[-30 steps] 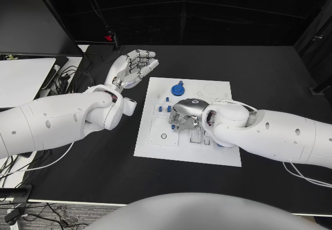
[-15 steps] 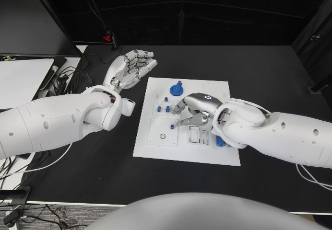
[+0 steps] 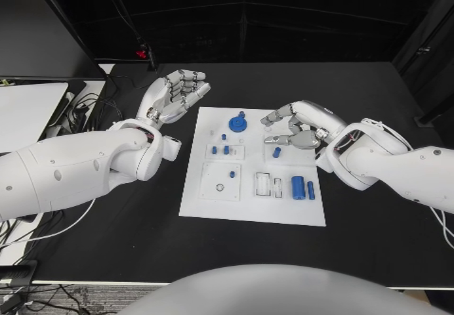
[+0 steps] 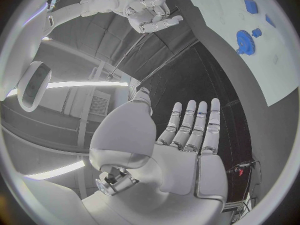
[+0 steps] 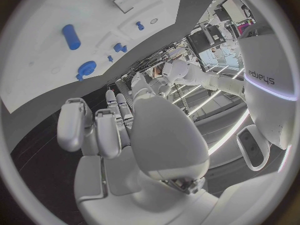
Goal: Assemble the parts on the task board
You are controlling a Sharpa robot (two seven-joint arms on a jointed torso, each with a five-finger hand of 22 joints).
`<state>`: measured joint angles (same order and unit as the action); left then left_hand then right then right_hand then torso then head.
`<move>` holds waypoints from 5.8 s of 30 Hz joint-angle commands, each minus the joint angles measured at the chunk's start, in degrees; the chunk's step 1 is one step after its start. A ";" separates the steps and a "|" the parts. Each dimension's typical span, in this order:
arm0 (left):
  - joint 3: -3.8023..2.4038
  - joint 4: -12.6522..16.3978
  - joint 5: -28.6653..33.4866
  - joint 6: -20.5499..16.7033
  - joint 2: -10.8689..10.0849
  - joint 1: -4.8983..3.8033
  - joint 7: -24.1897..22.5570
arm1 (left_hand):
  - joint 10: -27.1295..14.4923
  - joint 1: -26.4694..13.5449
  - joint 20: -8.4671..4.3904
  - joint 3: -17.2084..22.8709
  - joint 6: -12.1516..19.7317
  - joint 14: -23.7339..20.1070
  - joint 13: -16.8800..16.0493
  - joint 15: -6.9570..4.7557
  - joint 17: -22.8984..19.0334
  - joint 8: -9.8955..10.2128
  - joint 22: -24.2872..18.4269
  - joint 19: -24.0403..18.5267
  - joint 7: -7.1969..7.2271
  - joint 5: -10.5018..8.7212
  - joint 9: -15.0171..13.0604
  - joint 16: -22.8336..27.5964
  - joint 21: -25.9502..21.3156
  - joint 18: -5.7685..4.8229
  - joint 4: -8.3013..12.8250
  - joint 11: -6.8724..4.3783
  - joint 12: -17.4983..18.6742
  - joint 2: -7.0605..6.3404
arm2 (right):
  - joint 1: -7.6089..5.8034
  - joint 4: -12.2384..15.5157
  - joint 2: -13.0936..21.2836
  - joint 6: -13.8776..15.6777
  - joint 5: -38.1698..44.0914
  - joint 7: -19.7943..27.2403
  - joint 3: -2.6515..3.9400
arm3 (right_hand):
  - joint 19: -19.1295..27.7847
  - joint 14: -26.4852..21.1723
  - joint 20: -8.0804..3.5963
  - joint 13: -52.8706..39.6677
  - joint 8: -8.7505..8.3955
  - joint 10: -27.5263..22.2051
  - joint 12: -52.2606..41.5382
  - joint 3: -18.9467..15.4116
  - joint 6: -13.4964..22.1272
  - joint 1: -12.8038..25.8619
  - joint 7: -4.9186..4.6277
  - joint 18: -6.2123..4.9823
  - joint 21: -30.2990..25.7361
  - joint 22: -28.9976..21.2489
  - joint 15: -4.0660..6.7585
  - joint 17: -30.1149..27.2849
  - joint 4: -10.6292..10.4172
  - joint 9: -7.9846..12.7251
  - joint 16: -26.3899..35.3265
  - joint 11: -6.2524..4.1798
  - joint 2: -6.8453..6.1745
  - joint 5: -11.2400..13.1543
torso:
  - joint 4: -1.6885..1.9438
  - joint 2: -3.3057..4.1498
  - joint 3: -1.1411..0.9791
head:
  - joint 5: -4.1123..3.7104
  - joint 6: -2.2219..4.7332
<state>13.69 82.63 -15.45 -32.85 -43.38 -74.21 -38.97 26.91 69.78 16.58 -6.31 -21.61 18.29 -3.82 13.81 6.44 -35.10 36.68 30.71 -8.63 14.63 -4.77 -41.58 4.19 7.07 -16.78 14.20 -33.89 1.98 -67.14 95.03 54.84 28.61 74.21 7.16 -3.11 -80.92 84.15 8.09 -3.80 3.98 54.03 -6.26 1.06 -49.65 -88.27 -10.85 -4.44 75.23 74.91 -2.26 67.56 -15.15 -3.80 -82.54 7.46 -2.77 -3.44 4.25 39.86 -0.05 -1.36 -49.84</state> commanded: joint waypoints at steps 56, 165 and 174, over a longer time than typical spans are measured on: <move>-0.05 0.00 0.06 -0.09 -0.24 0.20 -6.92 | -0.37 0.08 -0.03 -0.36 0.37 -0.14 0.06 -0.08 -0.20 -0.30 -0.10 0.23 -7.96 0.03 0.12 -0.30 0.29 -0.54 0.06 0.02 -0.32 0.55 | 1.44 -4.47 -3.71 -14.28 15.00 -18.13 -0.09 | -0.23 1.94 -1.88 0.31 4.82 12.33 -7.07 4.16 -13.10 -5.54 3.29 0.08 0.19 3.37 2.54 -0.43 1.97 -1.40 -0.45 -3.49 3.58 0.67 | 0.08 0.13 -0.07 | -1.00 0.40; -0.05 -0.21 0.06 -0.32 0.07 0.43 -7.06 | -0.66 -0.04 -0.02 -0.93 0.51 -0.36 0.09 -0.05 -0.88 -0.58 -0.38 0.18 -7.98 -0.03 0.48 -0.72 0.30 -0.56 0.09 0.04 -0.66 1.01 | 4.33 -2.52 -17.91 -19.68 18.66 -9.66 0.14 | -0.52 2.16 -2.53 0.35 3.12 16.04 0.16 6.61 -15.31 -7.94 3.32 0.27 0.32 3.71 2.78 -0.30 0.90 -0.75 -0.33 -3.53 2.67 0.56 | 0.08 0.10 -0.04 | 2.70 -0.16; -0.05 -0.30 0.06 -0.25 0.15 0.43 -7.00 | -0.66 -0.04 -0.02 -0.93 0.51 -0.36 0.09 -0.05 -0.88 -0.58 -0.38 0.18 -7.98 -0.03 0.48 -0.72 0.30 -0.56 0.09 0.04 -0.66 1.01 | 4.39 -2.45 -17.79 -21.12 18.56 -10.69 0.14 | -0.50 2.15 -2.52 0.35 3.09 16.08 0.20 6.61 -15.30 -7.90 3.31 0.27 0.30 3.70 2.78 -0.36 0.86 -0.74 -0.30 -3.53 2.68 0.55 | 0.07 0.12 -0.04 | 2.60 -0.16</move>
<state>13.69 82.32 -15.43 -33.00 -43.32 -73.69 -38.97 26.49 69.78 16.58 -6.91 -21.61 18.29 -3.81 13.81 5.61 -35.56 36.36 30.71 -8.63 14.63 -4.38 -42.03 4.19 7.06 -16.73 14.20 -34.35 2.44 -62.70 92.40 37.03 8.82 92.96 -3.03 -2.98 -81.59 84.04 5.55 -3.39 6.85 69.21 -5.89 7.41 -64.90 -95.91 -7.30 -4.43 75.70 74.90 0.53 67.26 -14.37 -4.50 -82.86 4.39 -0.01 -2.70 4.32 39.97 -0.08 1.23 -50.01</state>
